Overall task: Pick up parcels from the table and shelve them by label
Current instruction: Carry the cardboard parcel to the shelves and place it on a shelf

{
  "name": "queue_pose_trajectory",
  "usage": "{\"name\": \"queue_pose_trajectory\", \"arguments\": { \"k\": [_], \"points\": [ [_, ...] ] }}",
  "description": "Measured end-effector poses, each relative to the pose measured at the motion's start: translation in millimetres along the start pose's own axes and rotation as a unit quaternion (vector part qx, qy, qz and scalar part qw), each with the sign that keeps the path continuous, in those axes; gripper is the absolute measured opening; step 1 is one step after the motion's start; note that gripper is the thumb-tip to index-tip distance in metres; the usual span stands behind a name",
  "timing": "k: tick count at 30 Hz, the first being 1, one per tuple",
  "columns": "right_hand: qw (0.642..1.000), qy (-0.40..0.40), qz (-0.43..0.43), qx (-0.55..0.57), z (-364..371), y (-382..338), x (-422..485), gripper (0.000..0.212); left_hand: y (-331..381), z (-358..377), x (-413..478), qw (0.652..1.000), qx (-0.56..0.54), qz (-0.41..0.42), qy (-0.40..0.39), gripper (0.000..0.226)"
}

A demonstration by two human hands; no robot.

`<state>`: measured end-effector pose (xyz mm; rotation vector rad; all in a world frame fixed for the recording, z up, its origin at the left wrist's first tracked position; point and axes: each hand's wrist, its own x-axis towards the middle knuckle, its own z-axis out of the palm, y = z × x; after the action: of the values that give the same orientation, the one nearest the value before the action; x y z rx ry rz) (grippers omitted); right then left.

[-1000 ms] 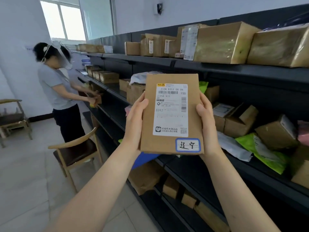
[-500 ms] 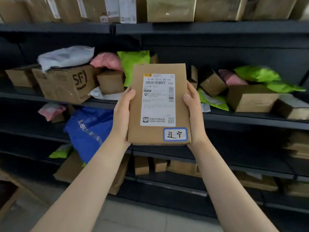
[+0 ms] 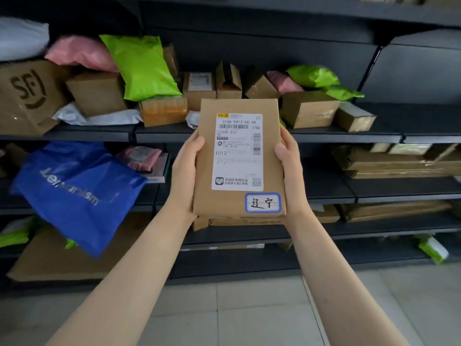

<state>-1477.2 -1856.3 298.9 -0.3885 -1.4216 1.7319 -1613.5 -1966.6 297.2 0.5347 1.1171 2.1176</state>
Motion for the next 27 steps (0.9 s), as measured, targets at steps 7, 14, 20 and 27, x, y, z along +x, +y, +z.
{"name": "queue_pose_trajectory", "arguments": {
  "k": [7,14,20,27],
  "points": [
    [0.999,0.004,0.046,-0.028,-13.7,56.7,8.6,0.045,-44.6,-37.5,23.3,0.998,0.042,-0.041,0.038,0.049],
    [0.99,0.035,0.135,-0.037,-33.5,147.2,50.3,0.037,-110.6,-82.3,80.6,0.988,0.075,-0.089,0.101,0.046],
    [0.972,0.057,0.226,-0.009,-43.5,225.9,89.5,0.04,-163.3,-123.8,124.4,0.967,0.079,-0.158,0.181,0.036],
    [0.961,0.05,0.272,-0.019,-44.3,296.4,162.6,0.026,-179.0,-153.9,207.4,0.948,0.167,-0.185,0.196,0.038]
  ]
}}
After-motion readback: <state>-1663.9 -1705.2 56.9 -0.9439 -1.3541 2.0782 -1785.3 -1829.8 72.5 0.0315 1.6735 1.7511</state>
